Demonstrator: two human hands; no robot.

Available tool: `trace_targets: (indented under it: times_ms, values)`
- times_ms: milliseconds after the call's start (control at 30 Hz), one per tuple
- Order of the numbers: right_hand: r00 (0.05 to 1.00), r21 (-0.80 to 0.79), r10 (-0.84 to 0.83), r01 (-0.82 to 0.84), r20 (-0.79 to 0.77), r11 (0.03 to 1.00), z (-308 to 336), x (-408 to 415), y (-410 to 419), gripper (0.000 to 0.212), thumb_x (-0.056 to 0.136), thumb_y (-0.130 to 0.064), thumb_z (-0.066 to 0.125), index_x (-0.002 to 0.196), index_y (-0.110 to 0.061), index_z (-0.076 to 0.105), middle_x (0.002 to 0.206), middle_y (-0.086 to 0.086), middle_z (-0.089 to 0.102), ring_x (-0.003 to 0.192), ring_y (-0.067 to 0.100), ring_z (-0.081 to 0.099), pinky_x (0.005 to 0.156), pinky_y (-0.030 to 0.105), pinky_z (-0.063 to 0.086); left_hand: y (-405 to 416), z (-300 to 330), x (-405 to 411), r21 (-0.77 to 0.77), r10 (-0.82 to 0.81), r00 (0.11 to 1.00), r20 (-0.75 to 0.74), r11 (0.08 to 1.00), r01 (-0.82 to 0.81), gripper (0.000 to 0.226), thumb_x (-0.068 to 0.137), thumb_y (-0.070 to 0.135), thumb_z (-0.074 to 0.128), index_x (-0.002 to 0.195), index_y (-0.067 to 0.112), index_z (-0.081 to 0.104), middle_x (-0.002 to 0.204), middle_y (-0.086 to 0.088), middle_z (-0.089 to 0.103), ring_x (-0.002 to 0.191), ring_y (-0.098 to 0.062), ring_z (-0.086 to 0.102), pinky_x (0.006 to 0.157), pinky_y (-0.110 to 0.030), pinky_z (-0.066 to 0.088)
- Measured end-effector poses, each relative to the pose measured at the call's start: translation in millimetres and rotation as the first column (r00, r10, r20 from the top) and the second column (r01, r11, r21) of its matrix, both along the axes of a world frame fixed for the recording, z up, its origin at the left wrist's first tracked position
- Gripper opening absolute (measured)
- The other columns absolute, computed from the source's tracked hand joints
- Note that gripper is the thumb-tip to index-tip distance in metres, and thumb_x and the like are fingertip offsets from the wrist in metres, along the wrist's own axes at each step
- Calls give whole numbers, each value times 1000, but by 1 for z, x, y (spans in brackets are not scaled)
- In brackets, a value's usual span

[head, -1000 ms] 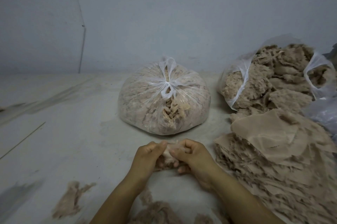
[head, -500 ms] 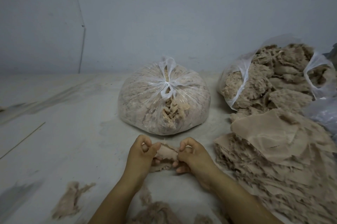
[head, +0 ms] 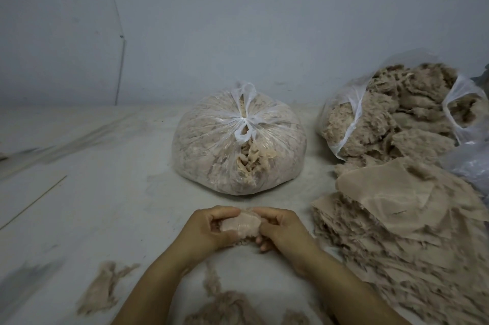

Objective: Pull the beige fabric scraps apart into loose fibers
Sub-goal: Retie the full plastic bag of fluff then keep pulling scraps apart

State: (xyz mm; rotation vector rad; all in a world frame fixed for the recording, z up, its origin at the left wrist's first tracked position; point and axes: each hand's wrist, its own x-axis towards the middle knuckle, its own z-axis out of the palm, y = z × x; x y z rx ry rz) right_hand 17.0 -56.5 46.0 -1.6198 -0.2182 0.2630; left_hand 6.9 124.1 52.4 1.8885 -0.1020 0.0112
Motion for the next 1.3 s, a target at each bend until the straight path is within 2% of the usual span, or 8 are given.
trace_targets:
  times_ms: [133,300,433,633,767,867,1033,1300]
  values:
    - [985,-164,-117,137,126,977,0,0,-1,22,96,-11,50,108,-26,61,78,2,63,57,9,58,57,24,53,9,-5,4,251,-47,999,-2,967,46,44,78,2,74,119,15,63,110,16,61,93,7,60,75,-3,43]
    - [861,91,-395,388,319,917,38,14,-4,28,81,-37,71,104,-39,55,76,-6,63,63,6,63,58,25,51,14,-11,8,493,-63,995,79,870,16,41,83,4,62,122,14,62,114,10,52,104,-4,52,79,5,31]
    - [873,-10,-364,387,325,922,66,38,3,37,83,-34,71,116,-32,56,78,-4,63,79,16,62,73,31,52,11,-17,9,510,27,970,242,847,-151,39,83,8,61,121,17,63,121,12,40,113,-5,32,84,2,25]
    - [840,-61,-252,318,481,946,50,25,0,23,89,-12,63,70,-23,62,53,-15,59,51,-2,54,57,10,44,-2,-7,7,281,147,888,436,915,-289,27,87,12,64,112,24,62,118,10,52,109,-6,48,85,-4,34]
    - [790,-61,-361,446,496,893,45,22,-5,8,88,-33,64,88,-29,57,78,-14,60,69,0,56,69,21,48,-8,-4,5,137,185,903,386,957,-255,27,88,9,63,110,25,61,115,8,57,107,-6,55,84,-6,40]
    - [851,-142,-321,410,416,901,66,38,-3,46,80,-49,68,122,-39,49,113,-4,48,93,7,53,86,26,47,-5,-7,4,295,64,916,397,936,-193,31,92,22,60,123,23,58,131,14,49,126,-3,43,101,-10,31]
    - [848,-241,-202,354,490,903,66,43,5,8,84,-12,68,79,-18,69,76,-11,62,74,4,57,71,12,43,4,-29,8,766,-246,964,99,638,84,47,99,45,36,142,27,40,155,13,21,145,-5,6,115,-30,-2]
    - [786,-383,0,301,618,873,-13,-7,-29,11,84,-6,68,80,-15,75,78,-18,60,74,-6,57,73,6,39,6,-22,9,673,-3,952,306,708,-214,44,96,47,43,132,22,51,150,4,36,142,-11,22,117,-30,3]
